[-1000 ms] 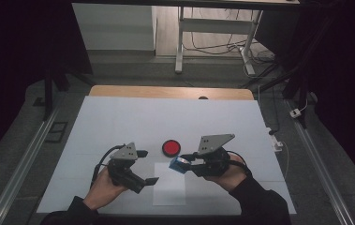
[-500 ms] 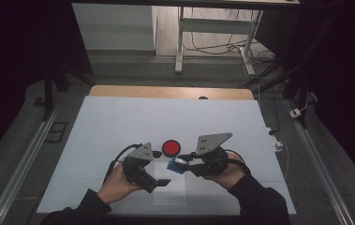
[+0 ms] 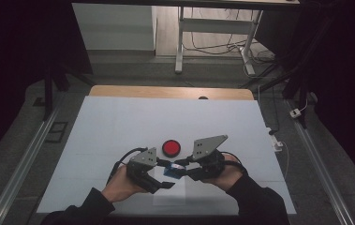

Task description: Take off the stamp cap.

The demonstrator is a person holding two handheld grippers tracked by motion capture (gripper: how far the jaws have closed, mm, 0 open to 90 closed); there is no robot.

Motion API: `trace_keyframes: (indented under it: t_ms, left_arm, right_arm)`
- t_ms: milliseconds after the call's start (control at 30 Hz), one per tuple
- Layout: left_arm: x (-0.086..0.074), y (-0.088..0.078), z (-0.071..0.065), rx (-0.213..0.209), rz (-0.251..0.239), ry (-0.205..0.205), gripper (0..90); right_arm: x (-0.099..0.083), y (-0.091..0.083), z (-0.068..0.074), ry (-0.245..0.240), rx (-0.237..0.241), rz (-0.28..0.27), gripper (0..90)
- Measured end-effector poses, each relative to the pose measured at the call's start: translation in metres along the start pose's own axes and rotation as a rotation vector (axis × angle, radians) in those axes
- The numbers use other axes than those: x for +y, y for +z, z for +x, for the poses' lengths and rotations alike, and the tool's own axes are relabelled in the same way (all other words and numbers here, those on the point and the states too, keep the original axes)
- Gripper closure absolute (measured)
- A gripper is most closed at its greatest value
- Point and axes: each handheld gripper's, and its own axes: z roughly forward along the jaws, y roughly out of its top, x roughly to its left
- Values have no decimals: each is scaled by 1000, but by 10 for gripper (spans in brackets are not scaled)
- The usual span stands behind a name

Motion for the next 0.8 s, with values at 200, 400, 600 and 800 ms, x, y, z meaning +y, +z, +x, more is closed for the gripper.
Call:
trace_keyframes:
  t_ms: [200,400,600,800]
  left_arm:
    - [-1,-1,-1,-34,1,32,514]
    - [-2,-3,0,-42,-3,41,607]
    - [-3,-5,0,-50,-16,45,647]
    - [-3,-6,1,-56,-24,64,667]
  right_arm:
    - [0,0,0,-13,20,-1,696]
    - [0,0,1,-21,39,-13,695]
    - [0,-1,1,-17,48,-19,695]
    - [-1,-2,0,-21,60,-32,695]
